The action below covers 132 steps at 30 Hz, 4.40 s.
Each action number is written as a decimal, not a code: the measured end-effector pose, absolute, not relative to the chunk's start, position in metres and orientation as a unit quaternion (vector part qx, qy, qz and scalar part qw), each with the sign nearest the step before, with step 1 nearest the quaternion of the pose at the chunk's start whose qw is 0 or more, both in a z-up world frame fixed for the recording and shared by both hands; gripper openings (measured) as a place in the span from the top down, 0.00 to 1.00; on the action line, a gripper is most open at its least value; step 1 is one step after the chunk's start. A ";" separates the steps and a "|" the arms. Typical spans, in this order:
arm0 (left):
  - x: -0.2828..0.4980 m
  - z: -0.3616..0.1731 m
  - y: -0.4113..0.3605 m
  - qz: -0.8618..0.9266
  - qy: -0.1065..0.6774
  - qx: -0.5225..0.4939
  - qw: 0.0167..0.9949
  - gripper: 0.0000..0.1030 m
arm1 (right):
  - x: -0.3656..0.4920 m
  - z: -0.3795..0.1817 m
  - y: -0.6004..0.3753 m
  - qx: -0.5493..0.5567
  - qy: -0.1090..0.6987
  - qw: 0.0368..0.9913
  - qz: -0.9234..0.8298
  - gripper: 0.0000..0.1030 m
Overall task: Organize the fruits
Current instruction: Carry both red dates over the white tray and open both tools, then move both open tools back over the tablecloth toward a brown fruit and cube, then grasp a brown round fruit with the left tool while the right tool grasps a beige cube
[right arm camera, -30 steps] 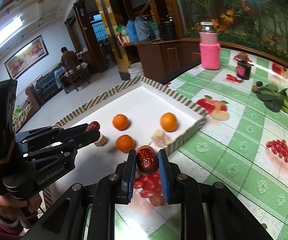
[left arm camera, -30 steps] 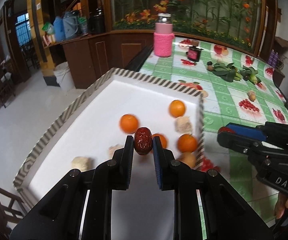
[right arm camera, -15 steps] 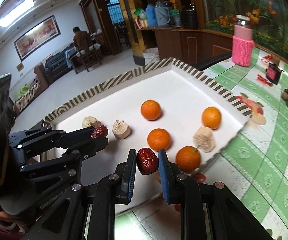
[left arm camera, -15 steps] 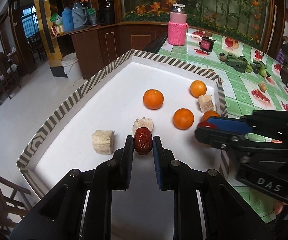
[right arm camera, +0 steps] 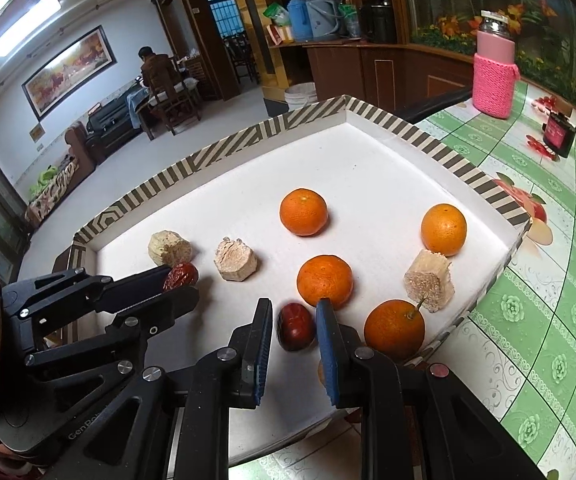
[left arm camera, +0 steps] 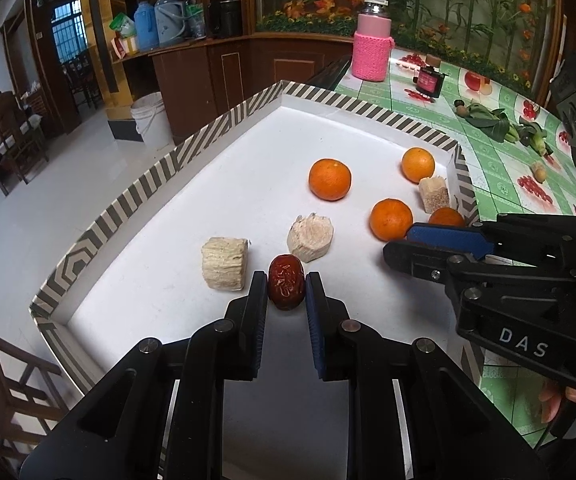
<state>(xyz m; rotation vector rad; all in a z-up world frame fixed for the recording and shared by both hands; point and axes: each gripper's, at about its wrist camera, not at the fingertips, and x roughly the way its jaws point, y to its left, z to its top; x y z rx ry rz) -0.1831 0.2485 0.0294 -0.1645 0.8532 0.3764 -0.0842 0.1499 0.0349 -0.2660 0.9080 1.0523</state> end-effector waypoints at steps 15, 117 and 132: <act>-0.190 0.044 0.250 0.207 0.389 -0.082 0.894 0.42 | -0.087 0.057 0.123 -0.080 0.405 0.774 0.481 0.75; 0.038 0.035 0.047 -0.034 0.440 -0.074 0.894 0.77 | 0.138 0.029 -0.110 -0.007 0.431 0.855 0.290 0.85; 0.017 0.036 0.061 -0.031 0.439 -0.078 0.894 0.77 | 0.143 0.021 -0.102 -0.031 0.431 0.857 0.281 0.80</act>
